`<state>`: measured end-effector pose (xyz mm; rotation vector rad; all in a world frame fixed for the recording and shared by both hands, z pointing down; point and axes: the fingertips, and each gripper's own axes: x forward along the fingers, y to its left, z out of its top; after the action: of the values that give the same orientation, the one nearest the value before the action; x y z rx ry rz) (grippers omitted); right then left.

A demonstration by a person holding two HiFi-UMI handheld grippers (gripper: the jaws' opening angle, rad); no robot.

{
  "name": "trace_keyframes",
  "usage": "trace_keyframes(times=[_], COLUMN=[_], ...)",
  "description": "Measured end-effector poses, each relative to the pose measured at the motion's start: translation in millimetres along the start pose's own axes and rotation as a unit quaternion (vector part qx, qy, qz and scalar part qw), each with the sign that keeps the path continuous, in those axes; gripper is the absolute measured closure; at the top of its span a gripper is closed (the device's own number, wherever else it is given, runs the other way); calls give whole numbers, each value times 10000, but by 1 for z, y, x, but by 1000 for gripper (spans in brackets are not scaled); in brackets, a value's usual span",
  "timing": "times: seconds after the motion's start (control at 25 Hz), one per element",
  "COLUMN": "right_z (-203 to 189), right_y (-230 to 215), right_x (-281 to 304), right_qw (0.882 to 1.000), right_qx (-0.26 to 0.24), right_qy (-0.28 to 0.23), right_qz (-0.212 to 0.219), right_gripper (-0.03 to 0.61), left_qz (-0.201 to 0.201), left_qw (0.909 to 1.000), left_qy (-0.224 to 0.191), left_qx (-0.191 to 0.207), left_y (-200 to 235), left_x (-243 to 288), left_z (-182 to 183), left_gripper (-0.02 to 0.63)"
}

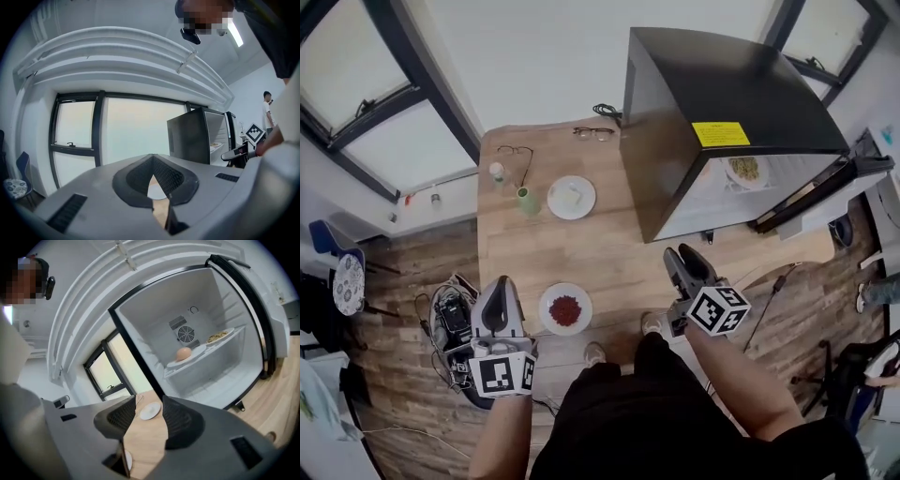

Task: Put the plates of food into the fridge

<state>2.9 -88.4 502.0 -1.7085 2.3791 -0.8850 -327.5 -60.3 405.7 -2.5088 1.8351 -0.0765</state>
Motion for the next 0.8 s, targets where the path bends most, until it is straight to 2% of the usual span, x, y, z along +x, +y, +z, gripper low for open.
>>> trace_keyframes(times=[0.48,0.8], right_z=[-113,-203], right_y=[65,75], right_x=[11,13], right_qw=[9954,9858], right_qx=[198,456], right_qy=[860,1576], right_qz=[377,344], right_gripper=[384,383], left_qz=[96,128], left_qw=[9997,9987], left_qy=[208,469], left_qx=[113,170], left_y=[40,63], left_x=[-55,-79], left_z=[-28,-50], left_gripper=[609,609])
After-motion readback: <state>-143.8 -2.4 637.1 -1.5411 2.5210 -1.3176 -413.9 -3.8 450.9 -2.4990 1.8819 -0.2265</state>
